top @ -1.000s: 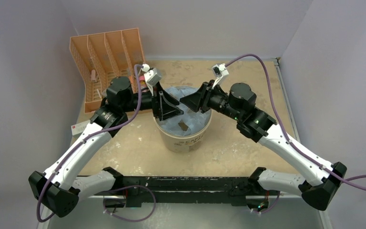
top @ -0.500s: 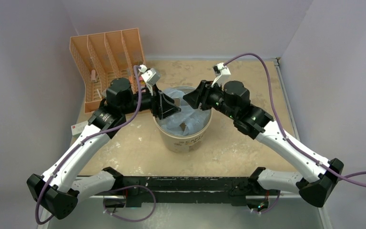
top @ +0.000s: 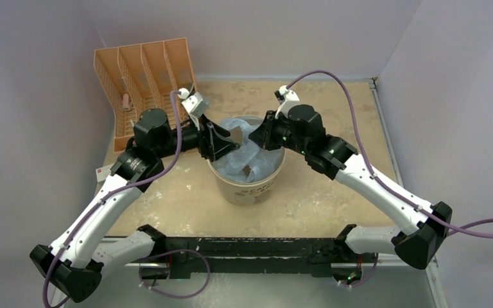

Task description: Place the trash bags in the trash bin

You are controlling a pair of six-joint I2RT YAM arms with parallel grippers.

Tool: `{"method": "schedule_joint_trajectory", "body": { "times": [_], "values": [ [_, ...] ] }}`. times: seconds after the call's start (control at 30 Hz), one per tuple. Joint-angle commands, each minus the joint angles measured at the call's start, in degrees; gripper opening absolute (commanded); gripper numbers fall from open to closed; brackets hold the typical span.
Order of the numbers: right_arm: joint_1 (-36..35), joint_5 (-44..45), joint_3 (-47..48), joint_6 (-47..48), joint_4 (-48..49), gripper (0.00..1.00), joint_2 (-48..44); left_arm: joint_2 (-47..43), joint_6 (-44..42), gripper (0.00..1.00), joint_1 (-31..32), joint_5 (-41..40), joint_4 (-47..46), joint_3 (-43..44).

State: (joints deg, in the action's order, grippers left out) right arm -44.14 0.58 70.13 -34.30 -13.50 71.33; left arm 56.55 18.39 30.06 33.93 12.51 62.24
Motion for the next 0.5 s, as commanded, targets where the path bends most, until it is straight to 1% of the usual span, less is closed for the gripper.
{"method": "schedule_joint_trajectory", "body": {
  "times": [0.0, 0.07, 0.17, 0.23, 0.37, 0.47],
  "values": [
    [0.13, -8.21, 1.80, 1.26, 7.59, 0.11, -1.83, 0.17, -2.71, 0.58, -0.01, 3.83, 0.25, 2.85],
    [0.17, -10.04, 3.77, 2.24, 7.53, 0.12, -1.03, 1.24, -4.02, 0.58, -0.01, 6.31, 1.46, 4.02],
    [0.11, -12.04, 5.00, 2.26, 6.92, 0.17, -0.55, 1.95, -4.15, 0.58, -0.01, 8.93, 0.68, 4.73],
    [0.15, -14.02, 4.78, 1.02, 8.02, 0.21, -0.80, 1.86, -3.54, 0.59, -0.01, 9.05, -0.72, 4.58],
    [0.16, -14.61, 4.19, -0.85, 11.26, 0.22, -2.47, 2.84, -3.54, 0.60, -0.01, 8.04, -0.65, 5.28],
    [0.12, -19.64, 3.66, -1.54, 13.14, 0.20, -3.22, 4.88, -3.41, 0.60, -0.01, 9.70, 0.55, 6.35]
  ]
}}
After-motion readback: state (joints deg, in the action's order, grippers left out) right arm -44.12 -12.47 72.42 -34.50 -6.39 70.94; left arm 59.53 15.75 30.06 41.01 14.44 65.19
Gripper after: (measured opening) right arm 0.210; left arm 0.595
